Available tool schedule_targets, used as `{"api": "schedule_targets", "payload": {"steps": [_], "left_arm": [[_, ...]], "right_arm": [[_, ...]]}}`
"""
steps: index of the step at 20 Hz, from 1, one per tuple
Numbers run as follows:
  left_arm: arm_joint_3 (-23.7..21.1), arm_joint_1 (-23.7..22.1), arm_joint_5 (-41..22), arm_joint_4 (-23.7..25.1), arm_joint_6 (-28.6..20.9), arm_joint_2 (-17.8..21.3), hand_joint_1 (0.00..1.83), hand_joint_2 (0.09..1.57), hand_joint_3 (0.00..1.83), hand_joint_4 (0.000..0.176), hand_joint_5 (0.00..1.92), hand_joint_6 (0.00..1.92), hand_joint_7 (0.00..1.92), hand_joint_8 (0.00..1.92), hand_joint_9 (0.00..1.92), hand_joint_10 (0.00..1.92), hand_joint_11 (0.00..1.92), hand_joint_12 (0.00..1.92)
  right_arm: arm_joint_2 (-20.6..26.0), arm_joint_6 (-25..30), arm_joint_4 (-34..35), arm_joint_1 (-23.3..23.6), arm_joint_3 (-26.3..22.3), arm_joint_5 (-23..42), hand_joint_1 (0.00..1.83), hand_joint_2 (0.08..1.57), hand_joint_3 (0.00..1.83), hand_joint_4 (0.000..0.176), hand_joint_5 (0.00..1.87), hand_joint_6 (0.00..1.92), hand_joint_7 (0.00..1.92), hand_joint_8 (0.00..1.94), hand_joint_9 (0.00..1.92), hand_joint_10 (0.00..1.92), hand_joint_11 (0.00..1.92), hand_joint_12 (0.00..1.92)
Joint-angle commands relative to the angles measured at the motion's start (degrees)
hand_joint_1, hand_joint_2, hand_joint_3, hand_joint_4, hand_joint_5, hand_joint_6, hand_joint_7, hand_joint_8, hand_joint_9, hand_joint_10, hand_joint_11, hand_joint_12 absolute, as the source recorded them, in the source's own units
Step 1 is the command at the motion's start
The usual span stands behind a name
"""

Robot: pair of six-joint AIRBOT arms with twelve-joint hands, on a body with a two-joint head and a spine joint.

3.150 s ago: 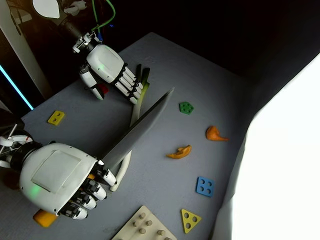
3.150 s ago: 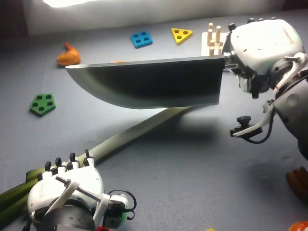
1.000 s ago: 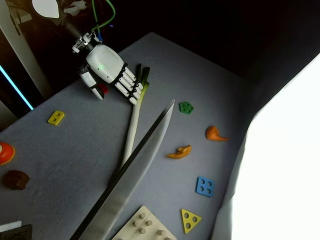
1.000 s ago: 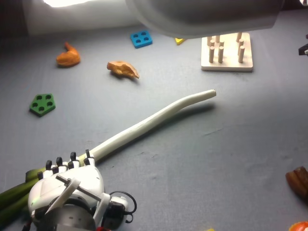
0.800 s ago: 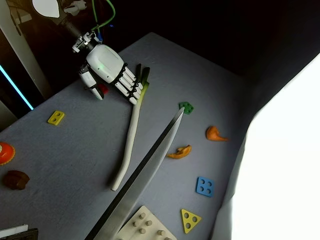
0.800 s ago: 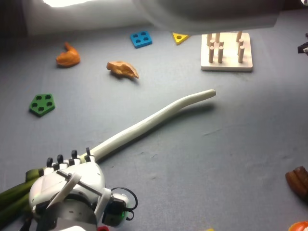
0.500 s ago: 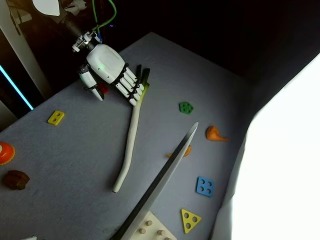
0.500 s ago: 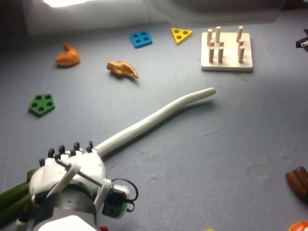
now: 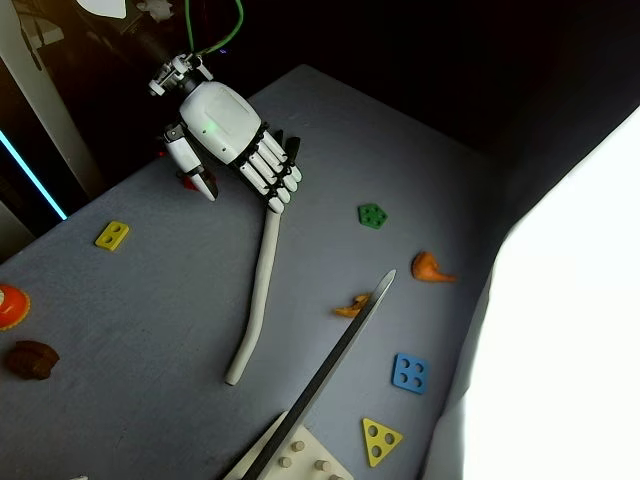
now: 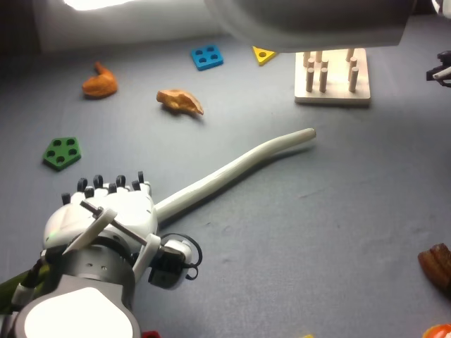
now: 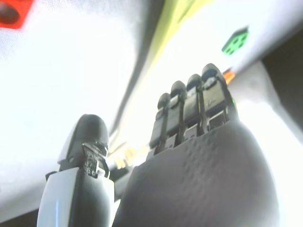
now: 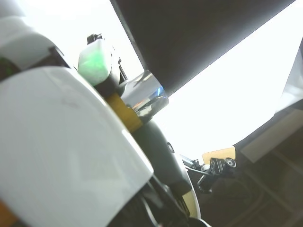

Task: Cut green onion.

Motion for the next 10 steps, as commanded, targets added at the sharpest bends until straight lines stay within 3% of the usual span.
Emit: {"api": "schedule_targets", "payload": {"steps": [1,6,10], "left_arm": [[-0.02,-0.7,1.6,5.3,0.44,0.33,0.39,1.4,0.01,0.0,0.06,0.0,0.1,0.0,0.02,0.0,0.0,0.01],[0.24,-1.81,-4.51,8.95,2.28,1.98,0.39,1.37,0.0,0.0,0.08,0.01,0.06,0.0,0.01,0.0,0.01,0.03],[0.66,-4.57,-9.95,9.3,8.02,4.79,0.36,1.36,0.0,0.0,0.09,0.01,0.01,0.0,0.0,0.0,0.0,0.01]], "right_arm": [[0.2,0.48,-0.34,0.28,0.71,7.43,1.59,0.97,0.5,0.176,1.39,1.92,1.53,1.94,1.63,1.92,1.67,1.92],[-0.91,1.0,-0.19,-0.41,2.27,7.38,1.6,0.96,0.47,0.176,1.38,1.92,1.52,1.94,1.64,1.92,1.68,1.92],[-1.38,2.33,-0.6,-1.18,3.03,7.53,1.59,0.96,0.49,0.176,1.38,1.92,1.5,1.94,1.62,1.92,1.66,1.92]]}}
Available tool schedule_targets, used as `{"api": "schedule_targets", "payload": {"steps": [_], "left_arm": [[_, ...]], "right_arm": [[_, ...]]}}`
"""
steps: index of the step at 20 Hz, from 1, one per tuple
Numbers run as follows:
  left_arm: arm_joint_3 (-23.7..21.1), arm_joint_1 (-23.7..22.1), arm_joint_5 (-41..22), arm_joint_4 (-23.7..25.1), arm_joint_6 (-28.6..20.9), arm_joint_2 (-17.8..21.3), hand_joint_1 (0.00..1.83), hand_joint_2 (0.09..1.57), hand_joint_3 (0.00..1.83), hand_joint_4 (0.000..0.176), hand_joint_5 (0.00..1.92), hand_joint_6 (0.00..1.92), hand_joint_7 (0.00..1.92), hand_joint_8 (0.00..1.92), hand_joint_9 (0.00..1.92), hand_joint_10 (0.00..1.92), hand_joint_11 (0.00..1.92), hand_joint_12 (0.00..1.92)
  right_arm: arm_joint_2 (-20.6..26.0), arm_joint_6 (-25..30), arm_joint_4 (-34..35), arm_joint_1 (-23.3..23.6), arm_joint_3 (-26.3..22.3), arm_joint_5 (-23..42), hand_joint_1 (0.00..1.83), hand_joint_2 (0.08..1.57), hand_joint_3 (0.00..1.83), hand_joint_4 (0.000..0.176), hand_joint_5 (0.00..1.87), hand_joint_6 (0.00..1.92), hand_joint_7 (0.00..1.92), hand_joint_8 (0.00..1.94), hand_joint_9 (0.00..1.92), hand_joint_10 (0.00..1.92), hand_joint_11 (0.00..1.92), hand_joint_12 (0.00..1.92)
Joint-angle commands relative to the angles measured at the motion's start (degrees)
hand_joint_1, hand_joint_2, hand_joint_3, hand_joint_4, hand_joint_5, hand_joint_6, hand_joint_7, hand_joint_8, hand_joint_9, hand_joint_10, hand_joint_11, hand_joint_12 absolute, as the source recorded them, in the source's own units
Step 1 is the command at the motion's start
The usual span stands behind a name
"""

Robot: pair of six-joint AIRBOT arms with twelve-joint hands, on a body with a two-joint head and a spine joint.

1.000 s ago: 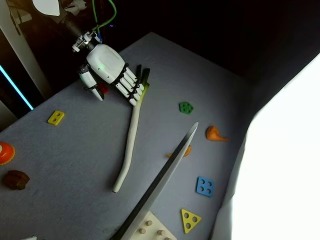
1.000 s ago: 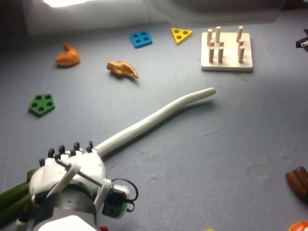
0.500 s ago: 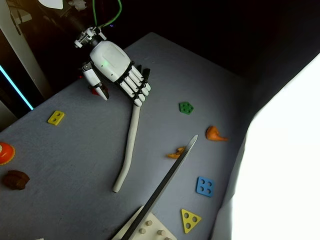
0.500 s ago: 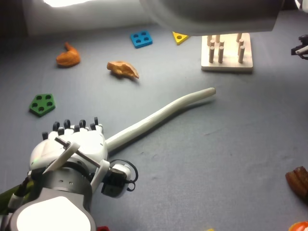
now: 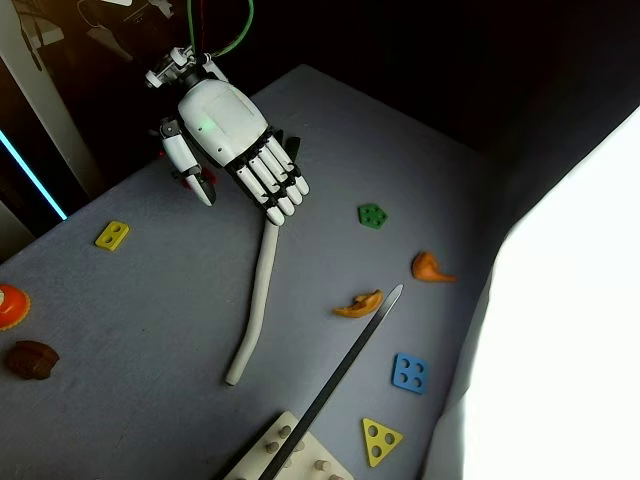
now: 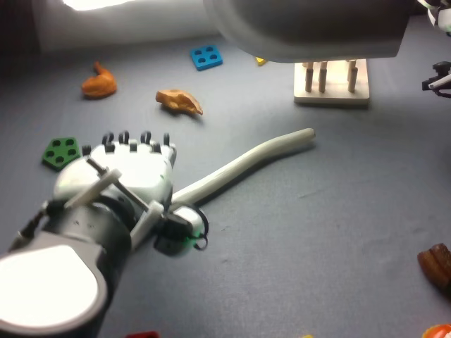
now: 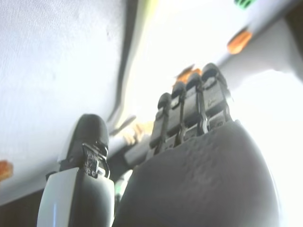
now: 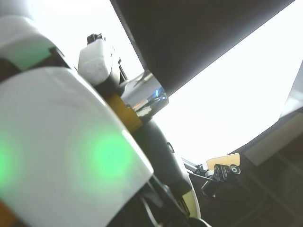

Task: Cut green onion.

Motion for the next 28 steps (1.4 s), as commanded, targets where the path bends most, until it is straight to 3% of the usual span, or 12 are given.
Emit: {"api": "schedule_targets", "payload": {"steps": [1,3,8,11,15,23,24,28], "left_arm": [[0.29,-0.68,0.69,4.78,0.61,0.48,0.37,1.36,0.0,0.0,0.1,0.01,0.05,0.01,0.02,0.01,0.01,0.01],[0.51,-0.94,-0.56,4.79,0.8,1.45,0.44,1.35,0.0,0.0,0.12,0.01,0.08,0.01,0.04,0.01,0.02,0.02],[1.59,-2.21,-9.62,5.22,6.64,4.26,0.62,1.33,0.0,0.0,0.15,0.0,0.12,0.0,0.09,0.01,0.0,0.16],[2.04,-2.79,-12.49,5.77,7.17,5.2,0.54,1.37,0.02,0.004,0.08,0.0,0.07,0.0,0.06,0.0,0.0,0.08],[2.55,-4.33,-14.92,5.18,10.27,7.07,0.58,1.36,0.01,0.01,0.05,0.0,0.06,0.0,0.04,0.0,0.0,0.01],[2.65,-5.59,-16.7,4.41,10.96,9.8,0.61,1.35,0.0,0.004,0.08,0.01,0.04,0.0,0.02,0.0,0.02,0.01],[2.57,-5.65,-16.7,4.2,10.96,9.93,0.58,1.36,0.01,0.01,0.06,0.0,0.02,0.0,0.01,0.0,0.01,0.01],[2.55,-5.8,-17.01,3.71,10.97,10.07,0.54,1.38,0.02,0.002,0.07,0.01,0.03,0.0,0.01,0.0,0.0,0.01]], "right_arm": [[0.52,1.0,-0.8,0.15,0.62,7.9,1.56,0.98,0.44,0.176,1.33,1.92,1.46,1.94,1.59,1.92,1.62,1.92],[0.32,1.44,-1.11,-0.26,0.86,7.91,1.55,0.98,0.42,0.176,1.3,1.92,1.46,1.94,1.59,1.92,1.61,1.92],[-0.96,3.27,-2.73,-0.91,2.94,8.18,1.57,1.0,0.42,0.176,1.3,1.92,1.52,1.94,1.62,1.92,1.65,1.92],[-1.48,4.24,-3.6,-1.13,3.99,8.18,1.58,0.96,0.45,0.176,1.37,1.92,1.55,1.94,1.63,1.92,1.65,1.92],[-1.89,4.6,-3.63,-1.77,4.06,8.24,1.58,0.96,0.47,0.176,1.35,1.92,1.55,1.94,1.64,1.92,1.66,1.92],[-3.86,6.46,-6.06,-2.61,5.02,8.6,1.57,0.97,0.46,0.176,1.39,1.92,1.56,1.94,1.63,1.92,1.65,1.92],[-4.54,6.5,-6.27,-2.61,5.6,8.6,1.58,0.96,0.46,0.176,1.38,1.92,1.55,1.94,1.62,1.92,1.64,1.92],[-7.23,6.81,-6.95,-2.28,8.52,8.59,1.56,0.97,0.48,0.176,1.38,1.92,1.56,1.94,1.62,1.92,1.64,1.92]]}}
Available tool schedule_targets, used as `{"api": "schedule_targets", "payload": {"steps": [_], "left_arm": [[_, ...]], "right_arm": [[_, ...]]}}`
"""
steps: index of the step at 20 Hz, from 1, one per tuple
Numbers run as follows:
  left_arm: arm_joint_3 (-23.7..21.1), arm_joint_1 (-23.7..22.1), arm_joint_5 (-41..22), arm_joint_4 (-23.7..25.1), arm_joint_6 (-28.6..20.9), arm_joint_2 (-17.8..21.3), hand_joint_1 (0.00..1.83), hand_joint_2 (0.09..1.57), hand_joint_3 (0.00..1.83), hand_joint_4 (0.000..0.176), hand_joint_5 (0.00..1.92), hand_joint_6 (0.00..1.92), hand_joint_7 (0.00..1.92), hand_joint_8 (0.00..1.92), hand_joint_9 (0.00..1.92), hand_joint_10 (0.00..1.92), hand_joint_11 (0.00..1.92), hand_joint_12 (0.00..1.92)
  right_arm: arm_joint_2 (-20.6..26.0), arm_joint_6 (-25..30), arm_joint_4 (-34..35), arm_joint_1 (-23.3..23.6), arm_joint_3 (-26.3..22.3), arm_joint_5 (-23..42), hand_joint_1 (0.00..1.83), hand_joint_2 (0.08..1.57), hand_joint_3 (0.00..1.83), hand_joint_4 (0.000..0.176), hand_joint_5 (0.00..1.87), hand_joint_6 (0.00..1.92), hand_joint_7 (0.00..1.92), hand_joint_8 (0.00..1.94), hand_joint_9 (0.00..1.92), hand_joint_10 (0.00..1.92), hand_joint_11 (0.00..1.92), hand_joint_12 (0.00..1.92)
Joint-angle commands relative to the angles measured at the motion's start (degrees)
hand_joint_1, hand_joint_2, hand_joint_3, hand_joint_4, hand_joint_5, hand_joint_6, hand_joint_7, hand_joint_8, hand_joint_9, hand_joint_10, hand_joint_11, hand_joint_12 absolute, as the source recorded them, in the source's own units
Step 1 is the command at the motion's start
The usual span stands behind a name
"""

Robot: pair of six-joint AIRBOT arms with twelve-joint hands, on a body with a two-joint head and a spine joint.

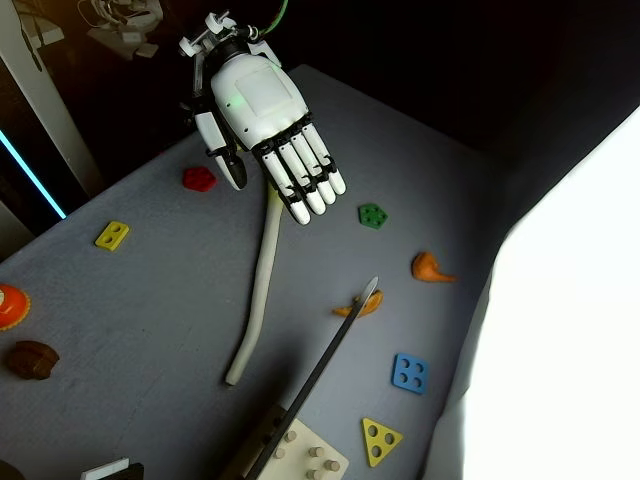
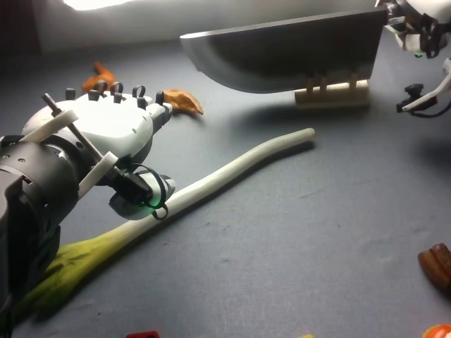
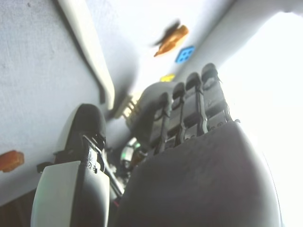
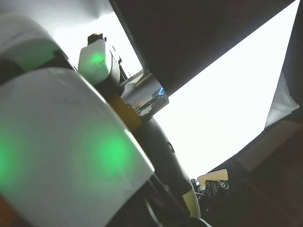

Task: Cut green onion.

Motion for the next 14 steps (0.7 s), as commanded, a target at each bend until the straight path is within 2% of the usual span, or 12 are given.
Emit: {"api": "schedule_targets", "payload": {"steps": [1,3,6,8,9,14], "left_arm": [[-0.06,-0.89,1.07,4.23,0.3,0.43,0.54,1.39,0.02,0.001,0.07,0.01,0.04,0.0,0.02,0.0,0.0,0.01],[-0.08,-0.89,0.71,4.22,0.34,0.48,0.58,1.37,0.01,0.005,0.1,0.01,0.04,0.0,0.03,0.01,0.02,0.03],[-0.14,-0.89,0.27,3.67,1.13,0.52,0.53,1.39,0.01,0.008,0.06,0.0,0.04,0.0,0.01,0.0,0.0,0.02],[-0.19,-0.89,0.26,3.61,1.13,0.52,0.54,1.39,0.01,0.004,0.07,0.0,0.04,0.0,0.02,0.0,0.0,0.01],[-0.22,-0.89,0.26,3.61,1.13,0.52,0.54,1.39,0.01,0.009,0.07,0.0,0.04,0.0,0.02,0.0,0.0,0.01],[-0.41,-0.89,0.26,3.62,1.53,0.51,0.53,1.4,0.01,0.002,0.06,0.0,0.05,0.0,0.02,0.0,0.0,0.0]], "right_arm": [[0.28,0.74,0.24,0.9,0.78,7.8,1.57,0.98,0.48,0.176,1.38,1.92,1.57,1.94,1.62,1.92,1.64,1.92],[0.13,0.94,0.25,0.77,0.89,7.8,1.56,0.98,0.47,0.176,1.39,1.92,1.56,1.94,1.63,1.92,1.64,1.92],[0.14,1.29,0.25,0.26,0.89,7.82,1.57,0.98,0.47,0.176,1.37,1.92,1.56,1.94,1.62,1.92,1.64,1.92],[0.03,1.63,0.25,-0.02,0.9,7.84,1.57,0.98,0.48,0.176,1.36,1.92,1.56,1.94,1.62,1.92,1.65,1.92],[-0.12,1.63,0.25,-0.02,0.9,7.85,1.57,0.98,0.48,0.176,1.36,1.92,1.56,1.94,1.62,1.92,1.65,1.92],[-0.66,1.67,0.51,-0.6,0.89,7.94,1.53,0.97,0.49,0.176,1.37,1.92,1.55,1.94,1.62,1.92,1.65,1.92]]}}
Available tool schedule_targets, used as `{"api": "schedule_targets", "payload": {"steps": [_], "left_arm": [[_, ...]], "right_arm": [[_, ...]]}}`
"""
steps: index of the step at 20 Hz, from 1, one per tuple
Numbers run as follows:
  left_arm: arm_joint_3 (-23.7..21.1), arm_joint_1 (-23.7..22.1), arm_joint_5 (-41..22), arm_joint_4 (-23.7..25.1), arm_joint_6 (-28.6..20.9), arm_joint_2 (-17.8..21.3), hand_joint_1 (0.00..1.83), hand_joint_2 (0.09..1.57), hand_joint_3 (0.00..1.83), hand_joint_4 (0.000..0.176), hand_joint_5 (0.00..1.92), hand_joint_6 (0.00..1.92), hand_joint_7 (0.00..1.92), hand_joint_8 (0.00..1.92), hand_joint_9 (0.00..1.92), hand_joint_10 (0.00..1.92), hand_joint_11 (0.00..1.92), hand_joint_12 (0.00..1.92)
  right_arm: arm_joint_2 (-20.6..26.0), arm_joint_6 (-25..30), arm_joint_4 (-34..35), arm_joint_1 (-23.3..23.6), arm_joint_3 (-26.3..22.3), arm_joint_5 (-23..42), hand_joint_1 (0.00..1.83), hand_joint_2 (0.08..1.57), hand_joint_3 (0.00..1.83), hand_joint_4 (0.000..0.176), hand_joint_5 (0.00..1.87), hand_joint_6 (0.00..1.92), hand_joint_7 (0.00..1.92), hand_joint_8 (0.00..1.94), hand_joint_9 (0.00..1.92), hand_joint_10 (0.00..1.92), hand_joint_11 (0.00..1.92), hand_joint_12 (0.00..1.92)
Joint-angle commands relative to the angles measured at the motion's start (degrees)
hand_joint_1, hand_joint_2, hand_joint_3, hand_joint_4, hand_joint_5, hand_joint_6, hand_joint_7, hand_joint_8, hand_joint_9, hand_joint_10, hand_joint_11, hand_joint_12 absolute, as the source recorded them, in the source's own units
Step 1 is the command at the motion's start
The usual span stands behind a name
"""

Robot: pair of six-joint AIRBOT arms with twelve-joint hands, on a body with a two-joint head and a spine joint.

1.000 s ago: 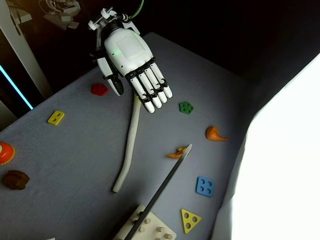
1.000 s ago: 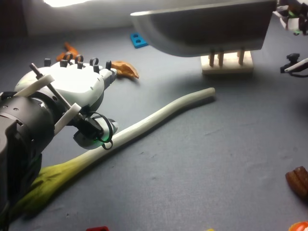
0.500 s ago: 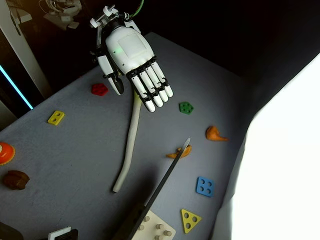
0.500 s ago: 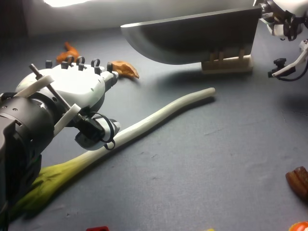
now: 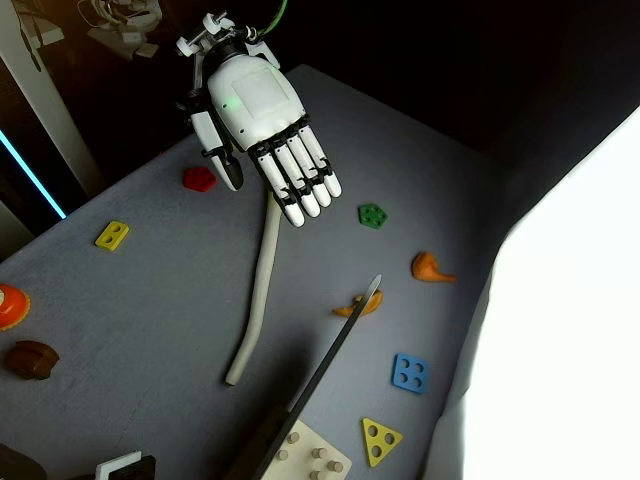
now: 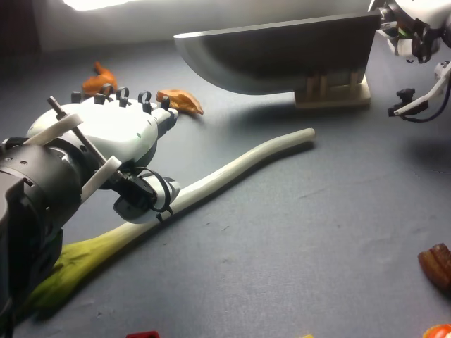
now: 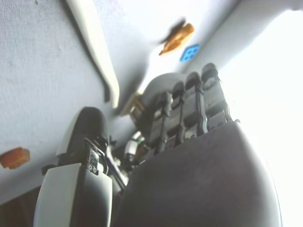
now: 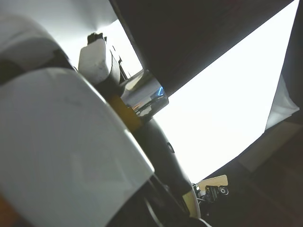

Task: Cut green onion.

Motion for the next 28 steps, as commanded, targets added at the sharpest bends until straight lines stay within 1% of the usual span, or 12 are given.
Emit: {"api": "schedule_targets", "payload": {"steps": [1,10,11,16,17,18,19,21,22,23,27,28], "left_arm": [[-0.14,-0.88,1.29,4.28,0.45,0.51,0.53,1.4,0.01,0.001,0.05,0.0,0.04,0.0,0.01,0.0,0.0,0.0],[0.1,-0.77,1.3,4.29,0.46,0.51,0.51,1.4,0.01,0.004,0.02,0.0,0.04,0.0,0.03,0.0,0.03,0.03],[0.11,-0.75,1.3,4.29,0.46,0.51,0.51,1.4,0.0,0.004,0.02,0.0,0.04,0.0,0.03,0.0,0.0,0.1],[0.14,-0.5,1.3,4.46,0.47,0.51,0.52,1.4,0.0,0.004,0.02,0.0,0.04,0.0,0.03,0.0,0.0,0.13],[0.14,-0.48,1.3,4.48,0.47,0.51,0.52,1.39,0.0,0.005,0.01,0.0,0.02,0.0,0.02,0.0,0.0,0.08],[0.14,-0.46,1.3,4.5,0.47,0.51,0.56,1.37,0.0,0.005,0.03,0.01,0.02,0.01,0.02,0.01,0.0,0.07],[0.14,-0.46,1.3,4.56,0.47,0.51,0.59,1.36,0.0,0.008,0.04,0.01,0.03,0.01,0.03,0.01,0.0,0.08],[0.13,-0.42,1.3,4.64,0.47,0.51,0.57,1.37,0.0,0.01,0.04,0.01,0.03,0.0,0.03,0.0,0.0,0.08],[0.11,-0.35,1.29,4.64,0.47,0.51,0.56,1.37,0.0,0.006,0.03,0.0,0.03,0.0,0.02,0.0,0.0,0.07],[0.11,-0.28,1.29,4.65,0.47,0.51,0.55,1.38,0.0,0.005,0.03,0.0,0.02,0.0,0.01,0.0,0.0,0.05],[0.11,-0.04,1.25,4.86,0.47,0.52,0.55,1.38,0.0,0.005,0.03,0.0,0.02,0.0,0.01,0.0,0.0,0.04],[0.11,-0.04,1.22,4.86,0.47,0.52,0.52,1.39,0.0,0.003,0.01,0.0,0.01,0.0,0.0,0.0,0.0,0.01]], "right_arm": [[0.42,0.44,0.11,-0.13,0.48,7.49,1.54,0.97,0.49,0.176,1.37,1.92,1.55,1.94,1.62,1.92,1.65,1.92],[0.5,0.57,0.14,-1.0,1.04,8.61,1.55,0.97,0.46,0.176,1.31,1.92,1.48,1.94,1.57,1.92,1.61,1.92],[0.56,0.67,0.14,-1.0,1.2,8.61,1.55,0.97,0.46,0.176,1.31,1.92,1.48,1.94,1.57,1.92,1.61,1.92],[0.89,1.04,0.13,-1.35,1.44,8.6,1.55,0.97,0.46,0.176,1.3,1.92,1.48,1.94,1.56,1.92,1.61,1.92],[0.89,1.04,0.13,-1.39,1.44,8.6,1.24,0.88,0.83,0.0,0.8,1.71,0.95,1.82,1.02,1.92,1.02,1.92],[0.88,1.04,0.13,-1.39,1.44,8.6,1.19,0.94,0.68,0.0,0.74,1.46,0.8,1.72,0.76,1.92,0.76,1.92],[0.87,1.04,0.13,-1.39,1.44,8.61,1.14,1.08,0.44,0.0,0.69,1.43,0.7,1.7,0.61,1.92,0.65,1.92],[0.84,1.04,0.13,-1.32,1.44,8.61,1.11,1.22,0.18,0.0,0.65,1.46,0.66,1.65,0.53,1.92,0.58,1.92],[0.83,1.04,0.13,-1.31,1.44,8.61,1.07,1.24,0.1,0.0,0.65,1.48,0.36,1.71,0.36,1.92,0.41,1.92],[0.83,1.04,0.11,-1.31,1.44,8.61,1.12,1.15,0.04,0.0,0.41,1.35,0.27,1.69,0.28,1.91,0.31,1.92],[0.98,1.06,-0.01,-1.12,1.43,8.1,1.14,1.13,0.02,0.0,0.34,1.3,0.24,1.69,0.25,1.9,0.28,1.92],[1.09,1.1,-0.33,-1.07,1.43,7.89,0.99,1.08,0.0,0.0,0.13,0.79,0.16,0.88,0.1,1.26,0.06,1.62]]}}
